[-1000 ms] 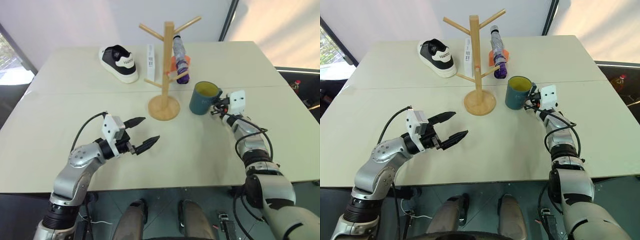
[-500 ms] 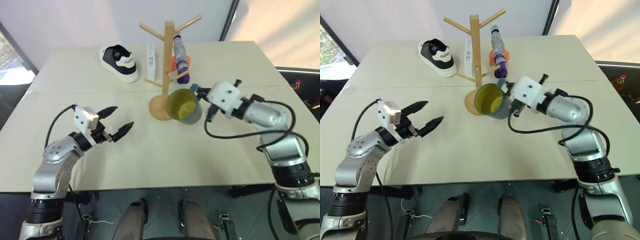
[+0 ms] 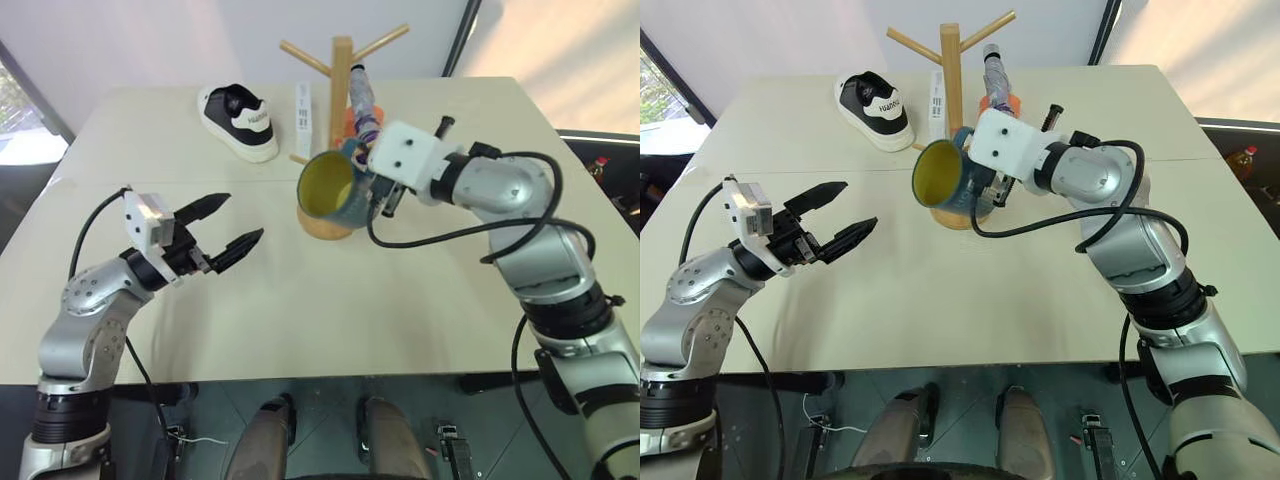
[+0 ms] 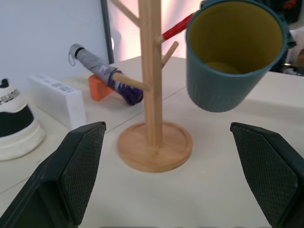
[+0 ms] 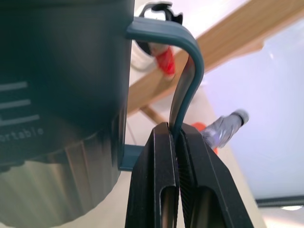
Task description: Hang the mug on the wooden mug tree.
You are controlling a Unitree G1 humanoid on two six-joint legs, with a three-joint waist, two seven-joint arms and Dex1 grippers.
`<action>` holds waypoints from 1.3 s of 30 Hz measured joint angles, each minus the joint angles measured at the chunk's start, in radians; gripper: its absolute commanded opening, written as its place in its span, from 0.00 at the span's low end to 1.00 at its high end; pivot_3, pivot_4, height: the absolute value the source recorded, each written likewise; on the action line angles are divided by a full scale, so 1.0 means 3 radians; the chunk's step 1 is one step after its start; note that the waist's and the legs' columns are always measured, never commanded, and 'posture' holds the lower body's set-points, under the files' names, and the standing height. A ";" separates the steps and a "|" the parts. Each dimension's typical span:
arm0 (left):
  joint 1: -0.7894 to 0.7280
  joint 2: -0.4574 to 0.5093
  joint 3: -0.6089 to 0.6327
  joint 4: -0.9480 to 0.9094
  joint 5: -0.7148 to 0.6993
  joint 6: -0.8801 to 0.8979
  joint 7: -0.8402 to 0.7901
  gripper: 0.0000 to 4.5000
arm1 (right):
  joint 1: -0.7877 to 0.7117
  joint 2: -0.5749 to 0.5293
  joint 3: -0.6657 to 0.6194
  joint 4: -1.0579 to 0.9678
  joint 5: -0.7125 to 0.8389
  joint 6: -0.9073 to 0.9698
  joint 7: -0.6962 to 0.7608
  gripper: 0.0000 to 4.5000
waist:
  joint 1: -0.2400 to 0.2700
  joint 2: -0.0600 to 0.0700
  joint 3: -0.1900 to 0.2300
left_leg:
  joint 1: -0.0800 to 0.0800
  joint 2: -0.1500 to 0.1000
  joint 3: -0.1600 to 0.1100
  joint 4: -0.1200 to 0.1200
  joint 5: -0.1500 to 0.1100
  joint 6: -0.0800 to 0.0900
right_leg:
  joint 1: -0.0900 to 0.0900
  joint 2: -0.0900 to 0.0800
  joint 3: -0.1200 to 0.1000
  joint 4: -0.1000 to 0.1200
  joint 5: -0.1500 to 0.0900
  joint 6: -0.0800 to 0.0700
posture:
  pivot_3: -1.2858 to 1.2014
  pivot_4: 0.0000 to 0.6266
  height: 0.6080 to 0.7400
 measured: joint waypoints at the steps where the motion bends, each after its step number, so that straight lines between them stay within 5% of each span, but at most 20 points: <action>1: 0.0000 0.0000 0.0000 -0.0003 -0.0003 0.0012 0.0003 1.00 | -0.0011 0.0006 0.0005 0.0000 -0.0004 0.0004 0.0002 0.01 | -0.0001 0.0000 0.0000 | 0.0000 0.0000 0.0000 0.0000 0.0000 -0.0001 | 0.0000 0.0001 0.0000 0.0001 0.0001 -0.0001 | 0.52 0.24 1.00; 27: -0.0056 0.0000 -0.0001 -0.0082 -0.0138 0.0083 0.0056 1.00 | -0.0330 0.0388 0.0266 0.0557 -0.0288 0.0125 -0.0103 0.01 | -0.0012 0.0000 0.0000 | 0.0005 0.0002 -0.0001 0.0003 0.0012 -0.0017 | -0.0007 0.0004 0.0000 0.0027 0.0006 -0.0004 | 0.52 0.24 1.00; 30: -0.0056 0.0000 -0.0001 -0.0083 -0.0142 0.0086 0.0057 1.00 | -0.0330 0.0398 0.0266 0.0576 -0.0293 0.0067 -0.0103 0.21 | -0.0015 0.0000 0.0000 | 0.0008 0.0002 -0.0001 0.0004 0.0013 -0.0018 | -0.0007 0.0004 0.0000 0.0034 0.0006 -0.0004 | 0.52 0.24 1.00; 34: -0.0056 0.0000 -0.0001 -0.0084 -0.0144 0.0086 0.0057 1.00 | -0.0332 0.0407 0.0260 0.0617 -0.0328 0.0002 -0.0163 0.64 | -0.0015 0.0000 0.0000 | 0.0010 0.0003 -0.0001 0.0005 0.0014 -0.0019 | -0.0007 0.0005 0.0001 0.0037 0.0006 -0.0004 | 0.52 0.24 1.00; 39: -0.0065 0.0000 -0.0002 -0.0084 -0.0144 0.0090 0.0060 1.00 | -0.0337 0.0352 0.0256 0.0612 -0.0343 -0.0057 -0.0165 0.64 | -0.0014 -0.0001 0.0000 | 0.0011 0.0003 -0.0001 0.0005 0.0015 -0.0020 | -0.0007 0.0005 0.0001 0.0037 0.0006 -0.0004 | 0.52 0.24 1.00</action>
